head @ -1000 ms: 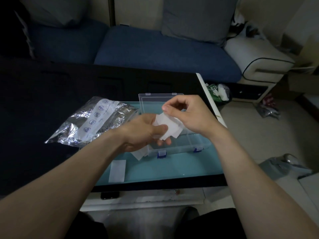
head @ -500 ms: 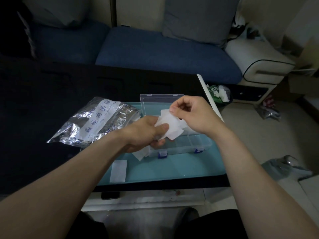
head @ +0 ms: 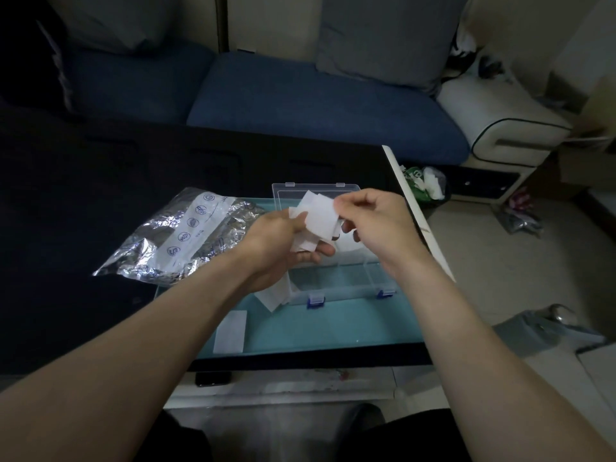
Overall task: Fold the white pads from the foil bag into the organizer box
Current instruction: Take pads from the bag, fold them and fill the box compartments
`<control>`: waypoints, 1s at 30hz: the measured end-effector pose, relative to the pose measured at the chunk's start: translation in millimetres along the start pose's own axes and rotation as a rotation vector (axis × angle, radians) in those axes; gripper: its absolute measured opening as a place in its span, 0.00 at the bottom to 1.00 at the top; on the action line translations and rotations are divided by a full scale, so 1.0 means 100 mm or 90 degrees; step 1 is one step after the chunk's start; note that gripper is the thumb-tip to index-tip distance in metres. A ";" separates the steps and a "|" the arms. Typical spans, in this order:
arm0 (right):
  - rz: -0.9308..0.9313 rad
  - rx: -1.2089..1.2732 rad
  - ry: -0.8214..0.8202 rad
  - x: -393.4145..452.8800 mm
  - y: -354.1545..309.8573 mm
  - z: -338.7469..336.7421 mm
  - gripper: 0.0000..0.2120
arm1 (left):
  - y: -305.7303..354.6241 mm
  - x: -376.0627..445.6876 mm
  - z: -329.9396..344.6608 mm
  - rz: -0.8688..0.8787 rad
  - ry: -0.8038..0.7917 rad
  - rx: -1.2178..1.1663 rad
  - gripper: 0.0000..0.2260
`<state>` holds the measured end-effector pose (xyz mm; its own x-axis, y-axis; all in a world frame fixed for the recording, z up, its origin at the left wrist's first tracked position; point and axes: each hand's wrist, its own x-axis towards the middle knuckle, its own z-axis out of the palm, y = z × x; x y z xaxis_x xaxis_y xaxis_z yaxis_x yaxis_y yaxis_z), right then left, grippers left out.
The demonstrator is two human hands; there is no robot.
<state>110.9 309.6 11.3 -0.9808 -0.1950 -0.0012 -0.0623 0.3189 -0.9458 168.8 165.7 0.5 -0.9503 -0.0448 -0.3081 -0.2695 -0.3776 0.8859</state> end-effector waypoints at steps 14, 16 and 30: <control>0.031 -0.018 -0.082 0.02 0.04 -0.08 0.03 | -0.01 0.03 -0.07 -0.008 -0.037 -0.004 0.10; 0.015 -0.021 -0.064 0.05 0.04 -0.17 0.04 | -0.03 0.04 -0.08 -0.001 -0.042 0.018 0.11; -0.148 -0.139 -0.189 0.03 0.06 -0.32 0.10 | -0.01 -0.03 -0.03 -0.079 -0.170 0.102 0.15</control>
<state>101.7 340.3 15.9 -0.8423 -0.5329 0.0808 -0.3446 0.4170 -0.8410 172.2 163.8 -0.6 -0.9105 0.2441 -0.3339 -0.3865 -0.2146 0.8970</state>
